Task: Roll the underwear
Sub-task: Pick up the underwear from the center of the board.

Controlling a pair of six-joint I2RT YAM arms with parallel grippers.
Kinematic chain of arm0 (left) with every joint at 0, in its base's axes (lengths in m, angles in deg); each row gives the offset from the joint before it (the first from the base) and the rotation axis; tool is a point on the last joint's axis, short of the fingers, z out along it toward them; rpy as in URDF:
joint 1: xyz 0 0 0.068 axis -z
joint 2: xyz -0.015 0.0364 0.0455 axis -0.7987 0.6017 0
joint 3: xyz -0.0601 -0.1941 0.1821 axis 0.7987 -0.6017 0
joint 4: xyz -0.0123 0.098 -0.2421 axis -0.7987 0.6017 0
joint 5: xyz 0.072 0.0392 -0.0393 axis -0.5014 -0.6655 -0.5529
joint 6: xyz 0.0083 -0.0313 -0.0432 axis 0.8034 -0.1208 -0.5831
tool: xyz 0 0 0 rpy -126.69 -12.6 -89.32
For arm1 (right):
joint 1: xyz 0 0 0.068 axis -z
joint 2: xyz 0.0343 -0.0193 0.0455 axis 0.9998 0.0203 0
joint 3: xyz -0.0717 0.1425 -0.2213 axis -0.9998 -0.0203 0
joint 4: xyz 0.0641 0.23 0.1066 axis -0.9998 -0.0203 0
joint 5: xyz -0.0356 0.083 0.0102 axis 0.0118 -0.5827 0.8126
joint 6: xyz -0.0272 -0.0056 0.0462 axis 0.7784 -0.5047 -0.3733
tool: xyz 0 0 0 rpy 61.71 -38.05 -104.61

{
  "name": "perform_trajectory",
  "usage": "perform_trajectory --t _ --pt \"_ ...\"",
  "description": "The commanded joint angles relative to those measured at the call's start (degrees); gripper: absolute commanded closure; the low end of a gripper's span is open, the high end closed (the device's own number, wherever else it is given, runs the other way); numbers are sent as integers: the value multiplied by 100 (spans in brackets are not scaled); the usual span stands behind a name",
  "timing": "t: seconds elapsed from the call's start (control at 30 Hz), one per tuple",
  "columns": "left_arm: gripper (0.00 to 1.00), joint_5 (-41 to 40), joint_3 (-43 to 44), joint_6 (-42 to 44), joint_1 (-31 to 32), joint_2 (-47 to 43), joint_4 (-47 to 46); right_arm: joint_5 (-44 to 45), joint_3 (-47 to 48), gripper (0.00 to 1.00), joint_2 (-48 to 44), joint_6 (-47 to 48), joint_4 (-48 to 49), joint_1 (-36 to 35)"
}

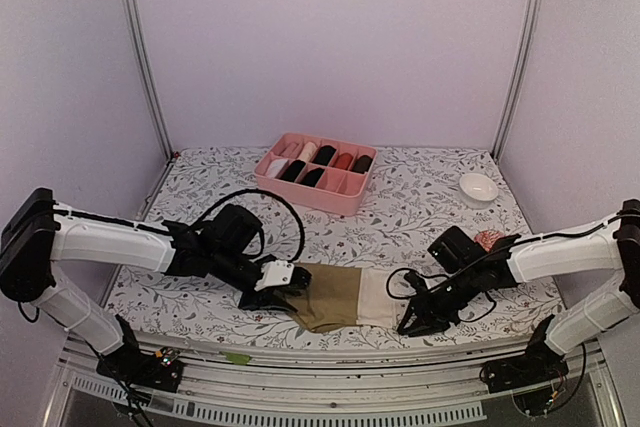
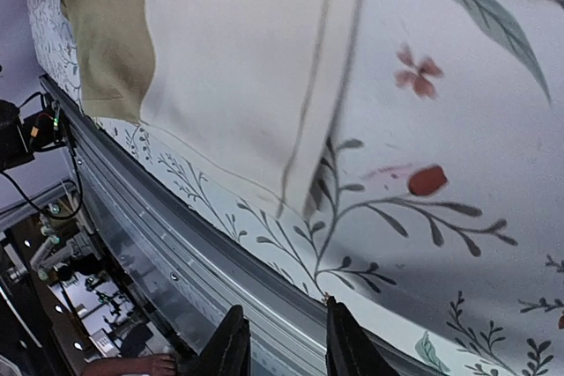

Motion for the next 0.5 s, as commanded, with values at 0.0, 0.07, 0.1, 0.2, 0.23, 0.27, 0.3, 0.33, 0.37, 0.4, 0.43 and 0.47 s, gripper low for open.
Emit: perform_trajectory --t 0.0,0.07,0.1,0.2,0.23,0.27,0.3,0.33,0.37,0.4,0.43,0.47 --pt "66 -89 -41 -400 67 2 -365 27 -679 67 -676 -1861 1286 -37" --pt "66 -141 -41 -448 71 -18 -368 167 -958 66 -846 -2347 1574 -36" --pt "66 -177 -47 -462 67 -29 -370 214 -1109 66 -898 -2579 1760 -44" --pt "66 -251 -74 -496 71 -80 -409 280 -1480 66 -898 -3108 2517 -44" --pt "66 -253 -80 -510 66 -97 -406 308 -1545 67 -856 -3253 2739 -63" --pt "65 -224 -88 -515 73 -121 -395 324 -1562 67 -783 -3358 2888 -81" --pt "66 -170 -109 -516 91 -148 -388 342 -1525 68 -701 -3378 2952 -116" --pt "66 -131 -129 -512 119 -177 -394 358 -1457 68 -579 -3377 2973 -146" --pt "67 -131 -155 -472 200 -198 -399 380 -1386 68 -492 -3343 2981 -193" --pt "68 -175 -169 -430 317 -192 -416 389 -1312 68 -413 -3274 2983 -240" --pt "69 -235 -168 -421 431 -162 -448 398 -1256 69 -336 -3242 3005 -277" --pt "69 -266 -142 -443 543 -105 -480 388 -1209 69 -253 -3230 3020 -303"
